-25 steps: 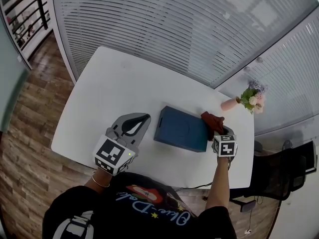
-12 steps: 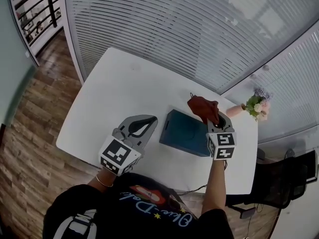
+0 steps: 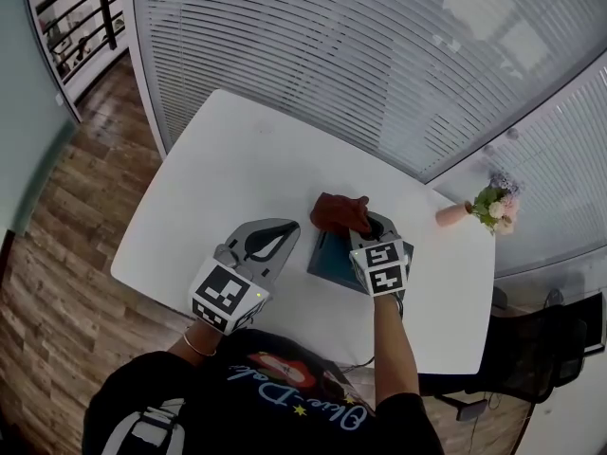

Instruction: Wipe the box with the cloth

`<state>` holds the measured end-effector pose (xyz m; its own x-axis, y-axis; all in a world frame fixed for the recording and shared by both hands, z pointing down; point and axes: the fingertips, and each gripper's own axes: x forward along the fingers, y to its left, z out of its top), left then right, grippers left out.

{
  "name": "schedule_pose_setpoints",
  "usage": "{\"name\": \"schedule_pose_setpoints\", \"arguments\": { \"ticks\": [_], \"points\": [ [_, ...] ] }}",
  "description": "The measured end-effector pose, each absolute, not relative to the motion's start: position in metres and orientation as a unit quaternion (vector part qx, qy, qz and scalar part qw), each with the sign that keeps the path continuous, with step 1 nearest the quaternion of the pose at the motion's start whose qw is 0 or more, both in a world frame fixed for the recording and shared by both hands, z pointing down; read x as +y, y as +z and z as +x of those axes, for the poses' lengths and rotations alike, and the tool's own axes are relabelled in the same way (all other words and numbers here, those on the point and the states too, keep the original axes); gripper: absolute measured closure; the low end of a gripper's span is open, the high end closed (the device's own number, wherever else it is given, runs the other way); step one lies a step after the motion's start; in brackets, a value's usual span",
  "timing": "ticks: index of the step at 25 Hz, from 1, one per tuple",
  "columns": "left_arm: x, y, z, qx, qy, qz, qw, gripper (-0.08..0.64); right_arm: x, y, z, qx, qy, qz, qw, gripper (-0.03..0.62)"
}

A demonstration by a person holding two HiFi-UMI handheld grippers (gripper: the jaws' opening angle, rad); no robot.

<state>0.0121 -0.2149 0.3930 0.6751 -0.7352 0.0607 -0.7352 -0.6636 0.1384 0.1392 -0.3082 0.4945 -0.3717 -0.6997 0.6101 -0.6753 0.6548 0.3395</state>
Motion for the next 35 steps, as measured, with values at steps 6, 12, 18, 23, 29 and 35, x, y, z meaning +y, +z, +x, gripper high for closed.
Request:
{"name": "schedule_pose_setpoints", "arguments": {
  "ticks": [6, 12, 18, 23, 29, 35],
  "points": [
    [-0.215, 0.394, 0.016, -0.396, 0.002, 0.915, 0.076, 0.557, -0.304, 0.508, 0.137, -0.755, -0.193, 0.364, 0.51, 0.56],
    [-0.216, 0.394, 0.014, -0.403, 0.005, 0.912, 0.072, 0.557, -0.3, 0.511, 0.16, -0.723, -0.22, 0.366, 0.543, 0.561],
    [-0.215, 0.394, 0.017, -0.397, 0.008, 0.915, 0.072, 0.557, -0.293, 0.513, 0.199, -0.72, -0.179, 0.403, 0.537, 0.563],
    [-0.214, 0.395, 0.022, -0.389, 0.01, 0.918, 0.073, 0.557, -0.288, 0.511, 0.225, -0.727, -0.142, 0.436, 0.512, 0.563],
    [-0.214, 0.396, 0.023, -0.388, 0.013, 0.919, 0.074, 0.557, -0.28, 0.515, 0.287, -0.682, -0.113, 0.482, 0.539, 0.563],
    [-0.215, 0.397, 0.028, -0.383, 0.014, 0.92, 0.075, 0.557, -0.271, 0.513, 0.328, -0.665, -0.071, 0.529, 0.522, 0.563]
  ]
}}
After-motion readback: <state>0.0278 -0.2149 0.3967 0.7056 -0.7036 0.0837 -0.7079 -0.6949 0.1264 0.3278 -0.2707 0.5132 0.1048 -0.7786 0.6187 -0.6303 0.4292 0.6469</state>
